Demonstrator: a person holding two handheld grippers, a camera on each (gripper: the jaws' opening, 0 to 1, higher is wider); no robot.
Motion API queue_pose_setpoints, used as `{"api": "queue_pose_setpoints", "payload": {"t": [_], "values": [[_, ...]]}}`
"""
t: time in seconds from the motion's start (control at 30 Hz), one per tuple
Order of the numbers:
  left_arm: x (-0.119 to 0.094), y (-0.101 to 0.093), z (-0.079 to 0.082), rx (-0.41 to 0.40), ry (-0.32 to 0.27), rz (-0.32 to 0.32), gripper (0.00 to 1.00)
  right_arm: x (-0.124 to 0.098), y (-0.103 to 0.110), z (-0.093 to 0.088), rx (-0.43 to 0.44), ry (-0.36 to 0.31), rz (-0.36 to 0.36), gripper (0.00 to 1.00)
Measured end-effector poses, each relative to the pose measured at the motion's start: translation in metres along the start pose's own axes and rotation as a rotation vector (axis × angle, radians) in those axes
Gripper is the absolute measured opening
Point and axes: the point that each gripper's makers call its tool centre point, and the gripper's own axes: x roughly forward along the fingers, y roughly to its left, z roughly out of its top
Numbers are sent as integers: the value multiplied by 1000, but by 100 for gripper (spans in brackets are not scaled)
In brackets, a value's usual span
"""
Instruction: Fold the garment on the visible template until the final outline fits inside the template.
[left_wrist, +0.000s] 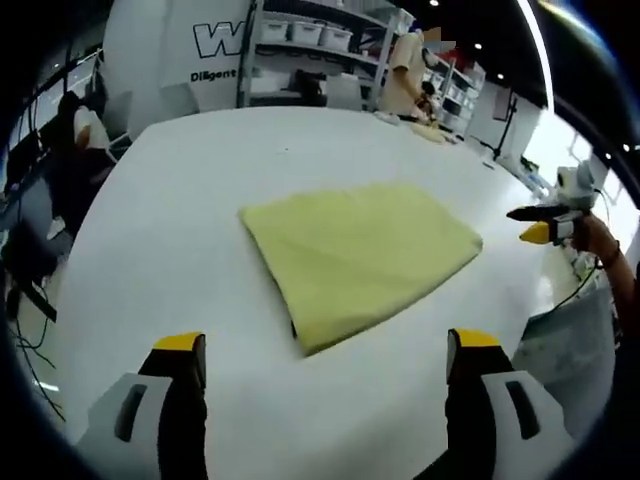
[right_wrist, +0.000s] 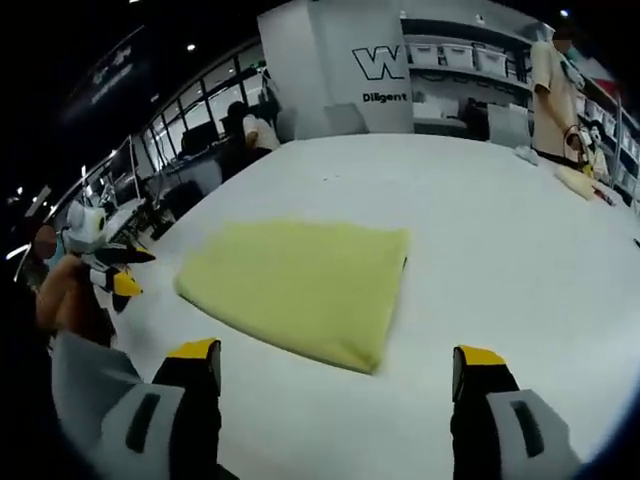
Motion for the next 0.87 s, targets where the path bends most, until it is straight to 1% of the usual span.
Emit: {"api": "queue_pose_setpoints", "payload": {"t": [0.07,0.1,0.13,0.17,0.3,0.4,0.43,0.53,0.67,0.87], "values": [[-5,-4,1,-15,-5,8,99,-6,3,1,4,-4,-5,99],[-11,-1,-1,14,12,58,99,-9,5,1,7,-6,-7,99],[-14,-1,-3,42,29,81,99,-10,6,1,6,-6,-7,99],[-16,-3,-4,50,38,89,99,-13,7,1,6,-8,-9,99],[-23,-12,-1,18,9,61,98,-19,14,-1,-2,-4,-2,99],[-26,-17,-5,11,13,53,98,-23,19,-5,-3,-2,3,99],[-29,-20,-5,1,-1,51,99,-26,20,-6,-2,-1,1,99],[-32,-25,-8,-16,-4,47,99,-29,21,-9,-3,0,-6,99],[-37,-28,-12,-8,-7,61,99,-37,19,-12,-8,-1,-30,99],[-42,-35,-14,1,-10,73,97,-42,22,-14,1,-13,-34,99]]}}
